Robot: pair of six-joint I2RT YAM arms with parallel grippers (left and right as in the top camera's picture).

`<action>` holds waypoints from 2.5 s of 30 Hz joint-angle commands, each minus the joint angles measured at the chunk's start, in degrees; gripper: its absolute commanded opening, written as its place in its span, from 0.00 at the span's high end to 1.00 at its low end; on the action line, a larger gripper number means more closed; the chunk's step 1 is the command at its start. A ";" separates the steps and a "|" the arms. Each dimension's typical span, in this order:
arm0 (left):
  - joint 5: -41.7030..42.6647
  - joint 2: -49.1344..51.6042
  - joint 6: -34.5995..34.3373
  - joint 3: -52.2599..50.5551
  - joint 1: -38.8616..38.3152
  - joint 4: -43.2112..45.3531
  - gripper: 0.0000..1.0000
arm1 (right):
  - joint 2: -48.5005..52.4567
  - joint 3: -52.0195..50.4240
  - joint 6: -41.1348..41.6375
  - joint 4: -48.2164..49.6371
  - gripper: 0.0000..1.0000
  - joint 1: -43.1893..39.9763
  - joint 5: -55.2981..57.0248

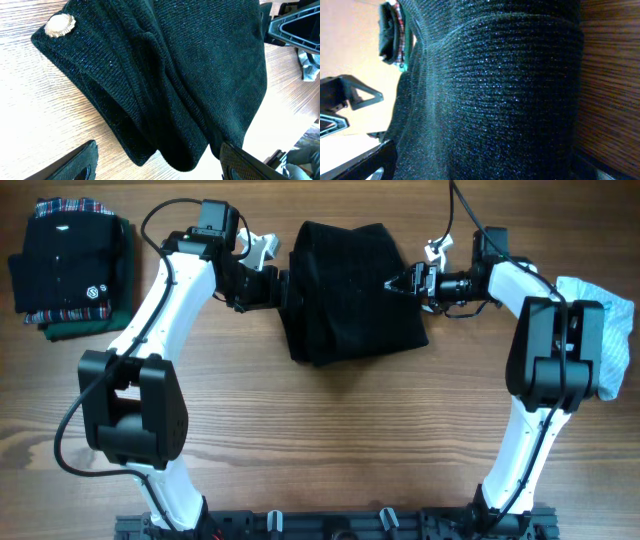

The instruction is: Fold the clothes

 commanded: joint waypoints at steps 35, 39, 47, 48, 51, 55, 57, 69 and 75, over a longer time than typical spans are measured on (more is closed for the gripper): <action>-0.59 0.79 0.63 -0.13 6.58 0.44 0.24 | 2.82 2.32 -2.78 -3.41 0.96 7.87 12.83; -0.15 0.79 0.44 -0.13 6.51 0.42 0.25 | 1.36 2.32 -1.73 -4.09 0.96 8.28 16.55; -0.11 0.79 0.44 -0.13 5.64 0.50 0.25 | -7.06 2.32 -0.61 -4.17 0.96 8.68 21.44; -0.11 0.79 0.44 -0.13 5.60 0.61 0.25 | -8.41 2.32 -0.59 -4.15 0.96 8.68 21.62; -0.11 0.79 0.44 -0.13 5.55 0.87 0.25 | -11.78 2.32 -0.63 -4.20 0.96 8.68 21.90; -0.11 0.79 0.44 -0.13 5.55 1.05 0.25 | -15.28 2.32 -0.70 -4.20 0.96 8.68 22.23; -0.11 0.79 0.44 -0.13 5.55 1.05 0.25 | -16.92 2.38 -0.76 -4.17 0.95 8.59 22.88; -0.13 0.79 0.44 -0.13 7.43 2.84 0.25 | -24.76 17.55 -8.37 -25.00 0.96 0.52 31.34; -0.13 0.79 0.44 -0.13 8.57 3.23 0.24 | -24.81 32.46 -8.61 -38.66 0.96 0.13 43.19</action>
